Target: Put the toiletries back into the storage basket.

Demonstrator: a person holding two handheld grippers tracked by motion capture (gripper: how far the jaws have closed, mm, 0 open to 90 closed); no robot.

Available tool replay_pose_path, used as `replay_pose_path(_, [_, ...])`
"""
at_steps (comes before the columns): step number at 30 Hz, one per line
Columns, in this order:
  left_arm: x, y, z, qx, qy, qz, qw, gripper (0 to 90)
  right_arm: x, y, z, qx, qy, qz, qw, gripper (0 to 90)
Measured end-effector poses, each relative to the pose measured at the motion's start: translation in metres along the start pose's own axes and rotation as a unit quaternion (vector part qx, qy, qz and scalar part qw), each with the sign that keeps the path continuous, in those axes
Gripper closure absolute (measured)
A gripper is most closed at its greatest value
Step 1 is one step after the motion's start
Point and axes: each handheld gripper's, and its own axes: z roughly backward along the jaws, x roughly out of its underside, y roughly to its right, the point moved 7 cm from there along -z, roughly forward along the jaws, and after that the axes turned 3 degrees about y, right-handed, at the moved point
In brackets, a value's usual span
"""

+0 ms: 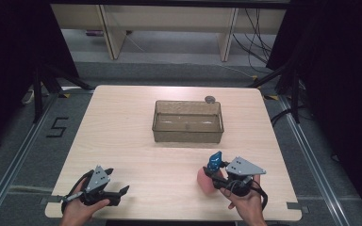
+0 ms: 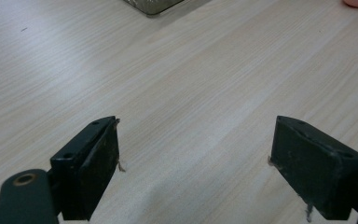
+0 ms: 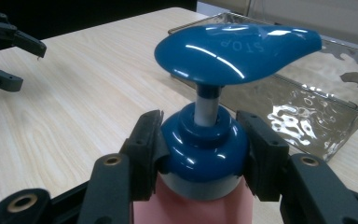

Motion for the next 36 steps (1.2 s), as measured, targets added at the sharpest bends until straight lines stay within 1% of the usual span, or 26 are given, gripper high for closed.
replay_pose_path(1, [0.001,0.000,0.000,0.000,-0.002,-0.002,1.0000,14.9,0.000,-0.001,-0.001,0.002,0.004,0.000,1.0000,53.3])
replay_pose_path(2, [0.000,0.000,0.000,0.000,-0.002,-0.001,1.0000,14.9,-0.001,0.001,-0.001,0.008,0.008,0.011,0.9999,53.3])
replay_pose_path(3, [0.000,-0.001,0.000,-0.001,0.000,0.000,1.0000,14.9,-0.002,0.002,0.000,0.011,0.006,0.010,0.9999,53.3])
replay_pose_path(4, [0.000,-0.002,0.001,0.000,-0.007,-0.007,1.0000,14.9,-0.002,0.002,0.000,0.011,0.006,0.010,0.9999,53.3])
replay_pose_path(5, [0.000,0.000,0.000,-0.001,0.003,0.005,1.0000,14.9,-0.002,0.002,0.000,0.011,0.003,0.003,0.9999,53.3])
replay_pose_path(8, [0.000,-0.001,0.000,-0.002,0.002,0.004,1.0000,14.9,-0.005,0.002,0.000,0.012,0.011,0.004,0.9999,53.3])
replay_pose_path(10, [0.000,-0.004,0.001,-0.003,-0.007,-0.012,0.9999,14.9,-0.007,0.002,0.000,0.008,0.013,0.003,0.9999,53.3])
replay_pose_path(11, [0.000,0.000,0.000,-0.004,0.003,0.003,1.0000,14.9,-0.010,0.004,0.001,0.010,0.014,0.001,0.9998,53.3])
replay_pose_path(12, [0.000,0.000,0.000,-0.004,0.003,0.003,1.0000,14.9,-0.010,0.004,0.001,0.010,0.014,0.001,0.9998,53.3])
replay_pose_path(13, [0.000,-0.004,0.001,-0.005,-0.004,-0.017,0.9998,14.9,-0.013,0.007,0.001,0.014,0.016,0.004,0.9998,53.4])
replay_pose_path(14, [0.000,-0.004,0.001,-0.005,-0.004,-0.017,0.9998,14.9,-0.013,0.007,0.001,0.014,0.016,0.004,0.9998,53.4])
replay_pose_path(15, [0.000,-0.002,0.000,-0.004,0.001,-0.002,1.0000,14.9,-0.014,0.007,0.001,0.013,0.013,0.001,0.9998,53.4])
replay_pose_path(16, [0.000,-0.004,0.000,-0.005,-0.002,-0.009,0.9999,14.9,-0.016,0.009,0.000,0.016,0.017,0.008,0.9997,53.4])
replay_pose_path(18, [0.001,-0.004,0.001,-0.011,-0.005,-0.009,0.9999,14.9,-0.020,0.011,-0.001,0.017,0.019,0.012,0.9996,53.4])
replay_pose_path(19, [0.002,-0.004,0.002,-0.011,-0.006,-0.007,0.9999,14.9,-0.022,0.012,0.000,0.013,0.016,0.005,0.9998,53.4])
replay_pose_path(20, [0.001,-0.003,0.001,-0.005,0.000,-0.001,1.0000,14.9,-0.023,0.013,0.000,0.015,0.016,0.003,0.9998,53.4])
replay_pose_path(22, [0.001,-0.003,0.000,-0.005,-0.002,-0.002,1.0000,14.9,-0.027,0.016,-0.001,0.021,0.021,0.003,0.9996,53.4])
replay_pose_path(23, [0.001,-0.003,0.001,-0.008,-0.002,-0.001,1.0000,14.9,-0.030,0.019,-0.002,0.022,0.020,0.011,0.9995,53.4])
replay_pose_path(24, [0.001,-0.004,0.001,-0.011,-0.004,-0.005,0.9999,14.9,-0.031,0.019,-0.003,0.016,0.022,-0.001,0.9996,53.4])
replay_pose_path(26, [0.001,-0.003,0.000,-0.007,0.001,0.001,1.0000,14.9,-0.035,0.023,-0.005,0.021,0.019,-0.001,0.9996,53.4])
replay_pose_path(28, [0.001,-0.004,0.001,-0.007,0.000,-0.001,1.0000,14.9,-0.041,0.028,-0.007,0.025,0.022,0.002,0.9994,53.4])
replay_pose_path(29, [0.002,-0.005,0.002,-0.007,-0.007,-0.008,0.9999,14.9,-0.041,0.028,-0.007,0.025,0.022,0.002,0.9994,53.4])
replay_pose_path(31, [0.001,-0.004,0.001,-0.009,-0.004,-0.002,0.9999,15.0,-0.046,0.032,-0.009,0.026,0.025,-0.006,0.9993,53.4])
replay_pose_path(32, [0.001,-0.004,0.001,-0.010,-0.004,-0.005,0.9999,15.0,-0.046,0.032,-0.009,0.026,0.025,-0.006,0.9993,53.4])
replay_pose_path(33, [0.001,-0.003,0.001,-0.008,-0.004,-0.003,1.0000,14.9,-0.049,0.035,-0.009,0.026,0.016,-0.004,0.9995,53.4])
replay_pose_path(36, [0.002,-0.004,0.002,-0.006,-0.007,-0.007,0.9999,14.9,-0.053,0.038,-0.010,0.029,0.022,-0.001,0.9993,53.4])
